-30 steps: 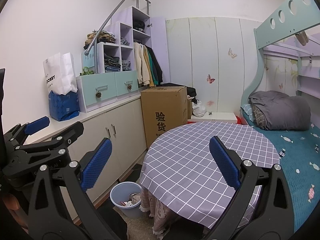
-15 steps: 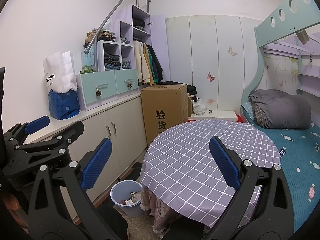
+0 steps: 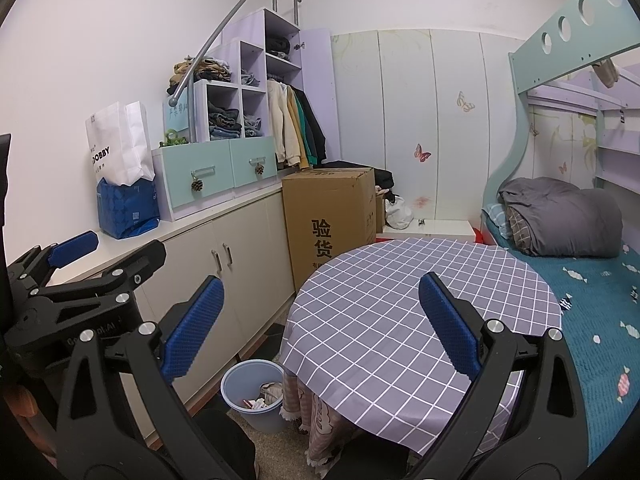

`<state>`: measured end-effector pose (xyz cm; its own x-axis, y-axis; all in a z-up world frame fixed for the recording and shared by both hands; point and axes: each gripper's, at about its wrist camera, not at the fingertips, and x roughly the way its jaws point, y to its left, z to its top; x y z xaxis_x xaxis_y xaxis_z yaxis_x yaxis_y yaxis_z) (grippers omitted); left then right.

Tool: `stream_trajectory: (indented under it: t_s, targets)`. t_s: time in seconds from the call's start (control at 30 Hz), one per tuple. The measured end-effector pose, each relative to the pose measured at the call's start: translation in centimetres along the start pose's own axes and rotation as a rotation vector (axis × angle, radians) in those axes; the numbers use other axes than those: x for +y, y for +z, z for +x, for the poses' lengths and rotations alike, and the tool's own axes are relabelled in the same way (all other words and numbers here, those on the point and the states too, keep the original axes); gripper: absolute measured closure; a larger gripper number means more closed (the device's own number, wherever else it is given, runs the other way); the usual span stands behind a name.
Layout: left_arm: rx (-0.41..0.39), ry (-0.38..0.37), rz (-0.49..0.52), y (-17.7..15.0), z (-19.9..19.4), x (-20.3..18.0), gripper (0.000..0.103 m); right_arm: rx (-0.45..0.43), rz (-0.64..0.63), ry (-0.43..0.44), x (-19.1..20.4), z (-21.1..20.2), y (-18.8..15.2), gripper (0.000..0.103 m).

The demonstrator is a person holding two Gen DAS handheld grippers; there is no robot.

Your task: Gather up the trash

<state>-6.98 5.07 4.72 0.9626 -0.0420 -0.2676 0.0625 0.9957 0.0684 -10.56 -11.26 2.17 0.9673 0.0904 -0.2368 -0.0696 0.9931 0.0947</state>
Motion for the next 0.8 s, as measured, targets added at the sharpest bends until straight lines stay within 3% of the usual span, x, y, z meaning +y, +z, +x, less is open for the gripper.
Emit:
stream_trajectory:
  t_s: [0.8]
  targets:
    - [0.006, -0.001, 0.008, 0.03, 0.14, 0.08, 0.007, 0.011, 0.003, 0.001, -0.04, 0.24, -0.62, 0.007]
